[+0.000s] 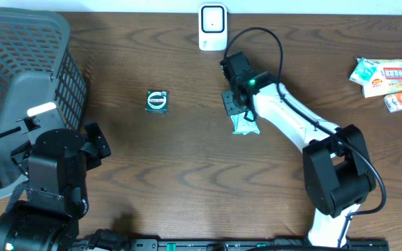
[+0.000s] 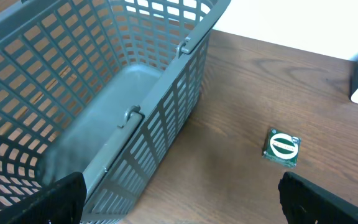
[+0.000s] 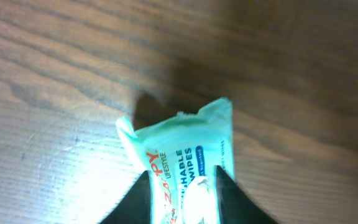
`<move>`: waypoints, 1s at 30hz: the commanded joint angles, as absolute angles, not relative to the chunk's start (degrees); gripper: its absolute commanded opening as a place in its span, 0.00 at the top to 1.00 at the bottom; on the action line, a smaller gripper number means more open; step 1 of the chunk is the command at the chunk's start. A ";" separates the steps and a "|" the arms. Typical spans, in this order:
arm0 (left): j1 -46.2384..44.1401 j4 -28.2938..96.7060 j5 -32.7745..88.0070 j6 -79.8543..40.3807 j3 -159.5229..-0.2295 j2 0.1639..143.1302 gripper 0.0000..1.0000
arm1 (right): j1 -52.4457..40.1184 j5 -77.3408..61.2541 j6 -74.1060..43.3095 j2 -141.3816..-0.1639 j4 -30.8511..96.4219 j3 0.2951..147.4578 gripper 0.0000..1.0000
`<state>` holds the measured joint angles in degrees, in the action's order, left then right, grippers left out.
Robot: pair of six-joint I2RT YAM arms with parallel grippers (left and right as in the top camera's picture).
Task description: Scan the item barcode
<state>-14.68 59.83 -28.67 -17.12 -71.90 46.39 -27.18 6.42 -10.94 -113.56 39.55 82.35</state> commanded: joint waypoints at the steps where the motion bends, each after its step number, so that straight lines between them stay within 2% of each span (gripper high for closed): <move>1: -14.55 59.99 -29.17 -17.26 -72.44 46.41 0.02 | -26.48 -0.38 -10.22 -113.40 39.46 80.05 0.80; 3: -14.55 59.99 -29.17 -17.23 -72.44 46.41 0.02 | -26.33 -0.36 -10.22 -113.49 39.40 79.07 0.77; 6: -14.55 59.99 -29.17 -17.23 -72.44 46.41 0.02 | -26.35 -0.10 -10.20 -113.54 38.61 77.56 0.67; 9: -14.55 59.96 -29.17 -17.23 -72.44 46.41 0.02 | -26.33 0.08 -10.20 -113.54 36.86 75.81 0.65; 10: -14.55 59.99 -29.15 -17.26 -72.44 46.41 0.02 | -26.33 0.08 -10.22 -113.54 36.47 75.33 0.67; 13: -14.55 59.99 -29.17 -17.26 -72.44 46.41 0.02 | -26.33 0.05 -10.24 -113.54 36.05 74.70 0.94; 14: -14.55 59.99 -29.17 -17.26 -72.44 46.41 0.02 | -26.35 0.05 -10.24 -113.54 36.01 74.70 0.99; 22: -14.55 59.99 -29.17 -17.23 -72.44 46.41 0.02 | -26.33 0.10 -12.10 -113.47 34.89 80.64 0.99; 26: -14.55 59.99 -29.17 -17.26 -72.44 46.41 0.02 | -26.33 0.23 -9.06 -113.47 34.00 87.13 0.99; 30: -14.55 59.99 -29.17 -17.23 -72.44 46.41 0.02 | -26.35 3.07 -4.75 -113.47 27.49 90.35 0.99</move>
<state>-14.68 59.86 -28.67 -17.12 -71.90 46.39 -26.48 0.95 -8.71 -113.97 29.93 87.74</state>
